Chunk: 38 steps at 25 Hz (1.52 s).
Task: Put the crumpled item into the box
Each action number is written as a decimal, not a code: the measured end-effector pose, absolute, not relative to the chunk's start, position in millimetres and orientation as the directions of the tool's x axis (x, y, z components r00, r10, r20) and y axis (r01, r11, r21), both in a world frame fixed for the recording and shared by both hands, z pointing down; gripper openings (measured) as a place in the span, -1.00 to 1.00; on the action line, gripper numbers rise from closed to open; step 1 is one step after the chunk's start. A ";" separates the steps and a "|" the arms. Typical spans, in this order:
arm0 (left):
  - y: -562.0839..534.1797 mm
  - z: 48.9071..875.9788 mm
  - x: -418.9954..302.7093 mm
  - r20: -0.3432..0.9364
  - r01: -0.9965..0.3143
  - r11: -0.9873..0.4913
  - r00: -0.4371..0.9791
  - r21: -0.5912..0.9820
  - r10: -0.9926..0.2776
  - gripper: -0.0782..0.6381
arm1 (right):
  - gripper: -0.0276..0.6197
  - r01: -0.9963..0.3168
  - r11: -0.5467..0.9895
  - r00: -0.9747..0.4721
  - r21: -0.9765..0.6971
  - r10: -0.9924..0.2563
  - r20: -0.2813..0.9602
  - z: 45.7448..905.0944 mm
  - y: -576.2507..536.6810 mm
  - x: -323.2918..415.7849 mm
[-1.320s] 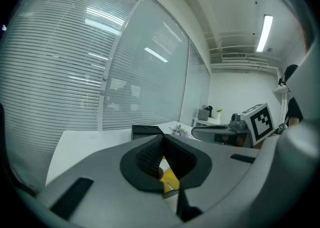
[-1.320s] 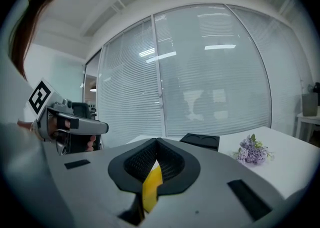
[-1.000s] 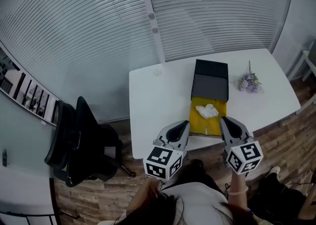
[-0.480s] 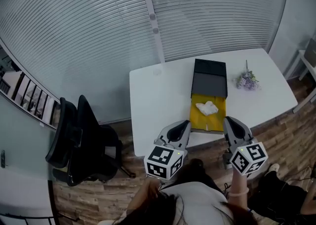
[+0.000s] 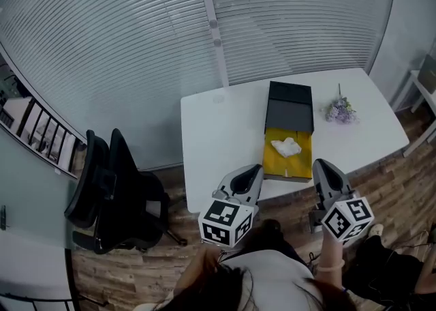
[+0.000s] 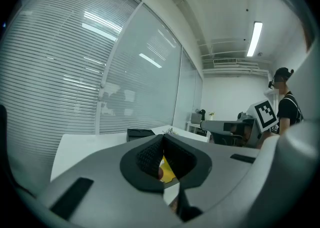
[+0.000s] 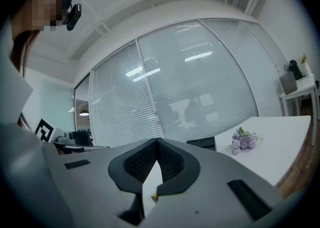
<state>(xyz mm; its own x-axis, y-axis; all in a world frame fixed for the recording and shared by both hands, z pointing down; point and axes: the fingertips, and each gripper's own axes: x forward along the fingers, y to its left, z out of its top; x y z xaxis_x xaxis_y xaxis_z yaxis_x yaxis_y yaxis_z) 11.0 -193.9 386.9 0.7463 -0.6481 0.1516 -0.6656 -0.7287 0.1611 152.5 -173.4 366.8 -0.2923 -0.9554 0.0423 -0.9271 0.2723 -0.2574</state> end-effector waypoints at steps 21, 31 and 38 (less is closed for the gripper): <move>-184.7 380.9 10.0 0.137 -0.660 -0.737 0.751 0.146 -0.646 -0.73 | -0.83 -0.946 0.250 -0.270 -0.207 -0.960 0.074 365.8 -154.9 150.9; -193.0 382.9 15.7 0.145 -0.663 -0.735 0.749 0.145 -0.647 -0.73 | -0.83 -0.945 0.248 -0.270 -0.212 -0.959 0.081 368.8 -159.8 155.8; -200.4 381.0 27.6 0.145 -0.656 -0.743 0.754 0.130 -0.640 -0.73 | -0.83 -0.943 0.247 -0.271 -0.222 -0.959 0.081 371.0 -167.2 163.1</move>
<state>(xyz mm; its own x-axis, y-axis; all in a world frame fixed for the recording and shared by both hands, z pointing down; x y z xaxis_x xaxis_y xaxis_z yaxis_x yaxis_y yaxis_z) 27.6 -200.4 381.0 0.7544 -0.6402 0.1449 -0.6560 -0.7435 0.1301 163.1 -167.2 371.0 -0.2707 -0.9592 0.0813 -0.9432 0.2473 -0.2218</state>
